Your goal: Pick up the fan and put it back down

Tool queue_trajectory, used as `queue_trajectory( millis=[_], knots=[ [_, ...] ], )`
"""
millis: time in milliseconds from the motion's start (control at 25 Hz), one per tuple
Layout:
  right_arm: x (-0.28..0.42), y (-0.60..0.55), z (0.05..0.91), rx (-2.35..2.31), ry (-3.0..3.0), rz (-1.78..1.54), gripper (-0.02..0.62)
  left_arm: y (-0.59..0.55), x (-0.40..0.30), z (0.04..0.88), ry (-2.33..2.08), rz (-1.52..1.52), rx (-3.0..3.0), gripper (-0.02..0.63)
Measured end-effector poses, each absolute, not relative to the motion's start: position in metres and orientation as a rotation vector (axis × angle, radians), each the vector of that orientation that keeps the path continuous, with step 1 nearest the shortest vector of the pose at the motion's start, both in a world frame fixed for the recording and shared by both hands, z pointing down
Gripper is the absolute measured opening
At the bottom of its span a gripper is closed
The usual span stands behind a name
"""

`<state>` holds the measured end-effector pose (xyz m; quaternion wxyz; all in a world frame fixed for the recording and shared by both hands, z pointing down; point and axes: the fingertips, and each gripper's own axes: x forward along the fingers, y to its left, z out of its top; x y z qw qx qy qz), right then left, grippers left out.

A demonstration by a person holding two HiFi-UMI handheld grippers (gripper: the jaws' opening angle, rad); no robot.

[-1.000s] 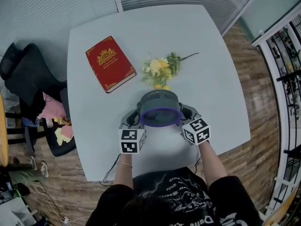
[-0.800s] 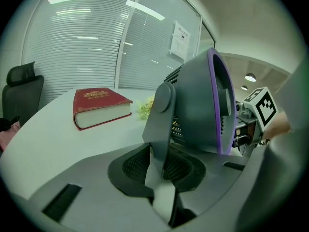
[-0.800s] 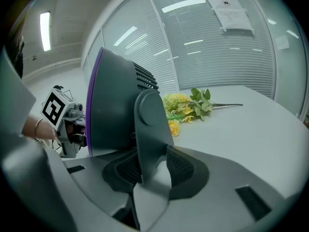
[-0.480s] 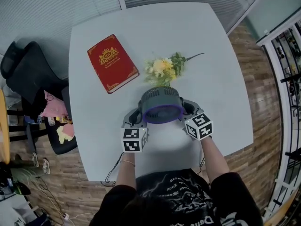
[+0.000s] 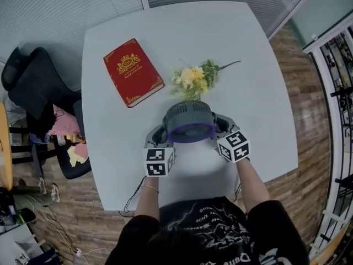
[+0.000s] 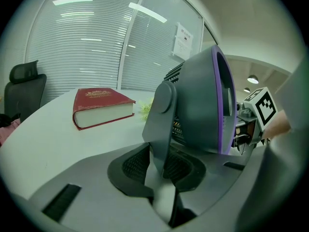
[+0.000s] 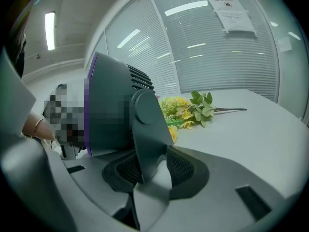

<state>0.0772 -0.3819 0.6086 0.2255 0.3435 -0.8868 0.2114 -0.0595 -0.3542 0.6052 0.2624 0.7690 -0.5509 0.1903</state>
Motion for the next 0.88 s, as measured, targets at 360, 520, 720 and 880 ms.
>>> queue_trajectory(
  millis=[360, 520, 720, 880],
  knots=[
    [0.070, -0.369, 0.616, 0.856, -2.385, 0.534, 0.266, -0.353, -0.058, 0.604, -1.440, 0.511, 2.119, 0.098],
    [0.069, -0.362, 0.618, 0.875, -2.366, 0.543, 0.292, -0.349, -0.067, 0.600, -1.478, 0.496, 2.102, 0.180],
    [0.079, -0.352, 0.611, 0.929, -2.351, 0.548, 0.338, -0.337, -0.069, 0.594, -1.483, 0.514, 2.120, 0.241],
    [0.086, -0.335, 0.599, 0.973, -2.359, 0.535, 0.348, -0.320, -0.064, 0.589, -1.447, 0.538, 2.150, 0.241]
  ],
)
